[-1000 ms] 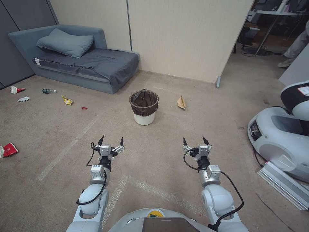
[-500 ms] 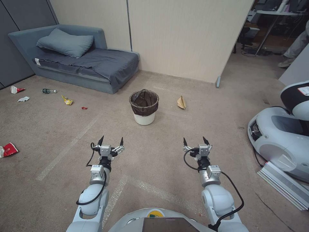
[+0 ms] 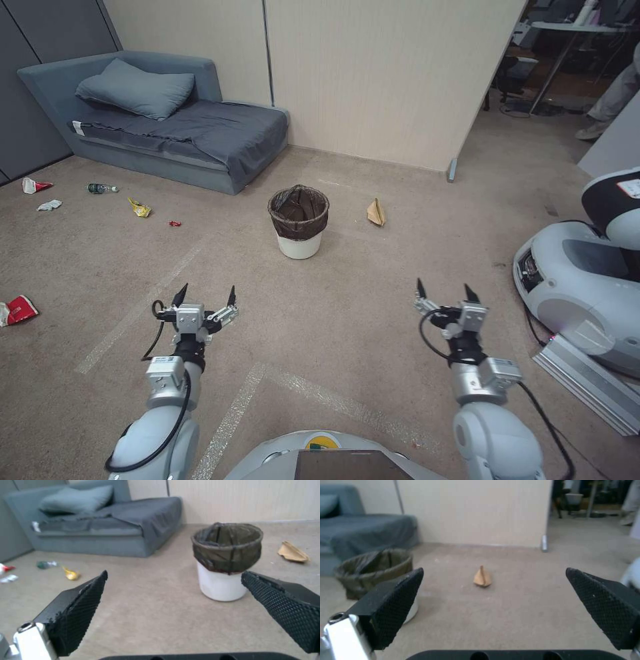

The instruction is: Pick up the trash bin, then pick up the garbage from the floor and place it into the trash bin.

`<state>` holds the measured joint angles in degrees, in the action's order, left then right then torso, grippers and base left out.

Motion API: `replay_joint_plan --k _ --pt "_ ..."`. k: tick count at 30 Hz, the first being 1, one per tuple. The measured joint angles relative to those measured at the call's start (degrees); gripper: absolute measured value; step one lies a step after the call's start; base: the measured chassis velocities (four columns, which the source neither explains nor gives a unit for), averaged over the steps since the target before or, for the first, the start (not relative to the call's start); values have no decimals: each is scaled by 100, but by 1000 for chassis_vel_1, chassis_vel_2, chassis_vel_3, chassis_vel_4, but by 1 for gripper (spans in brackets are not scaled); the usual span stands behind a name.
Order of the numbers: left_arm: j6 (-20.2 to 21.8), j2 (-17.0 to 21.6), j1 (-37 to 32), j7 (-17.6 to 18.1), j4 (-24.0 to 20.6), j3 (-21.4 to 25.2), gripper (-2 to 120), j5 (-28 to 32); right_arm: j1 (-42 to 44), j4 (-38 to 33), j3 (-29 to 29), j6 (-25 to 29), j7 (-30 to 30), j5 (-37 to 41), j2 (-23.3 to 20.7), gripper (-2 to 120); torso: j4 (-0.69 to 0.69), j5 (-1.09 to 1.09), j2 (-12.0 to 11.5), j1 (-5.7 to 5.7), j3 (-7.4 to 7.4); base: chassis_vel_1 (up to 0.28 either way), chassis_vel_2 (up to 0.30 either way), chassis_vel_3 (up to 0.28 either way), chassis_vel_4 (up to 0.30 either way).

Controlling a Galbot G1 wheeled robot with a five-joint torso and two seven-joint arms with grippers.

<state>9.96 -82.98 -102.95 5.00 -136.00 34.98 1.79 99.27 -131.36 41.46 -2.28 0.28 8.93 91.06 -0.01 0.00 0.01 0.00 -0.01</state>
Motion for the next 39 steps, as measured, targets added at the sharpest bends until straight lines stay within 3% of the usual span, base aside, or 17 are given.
replay_joint_plan --k 6,39 --pt "-3 43 -149 69 -86 14 100 -9 301 -355 245 -78 -31 212 124 100 0 2 0 0 0 0 0 0 0" --pt "-90 20 -172 101 58 -16 100 -57 312 -132 194 220 -137 16 110 100 0 0 0 0 0 -11 10 11 -11"
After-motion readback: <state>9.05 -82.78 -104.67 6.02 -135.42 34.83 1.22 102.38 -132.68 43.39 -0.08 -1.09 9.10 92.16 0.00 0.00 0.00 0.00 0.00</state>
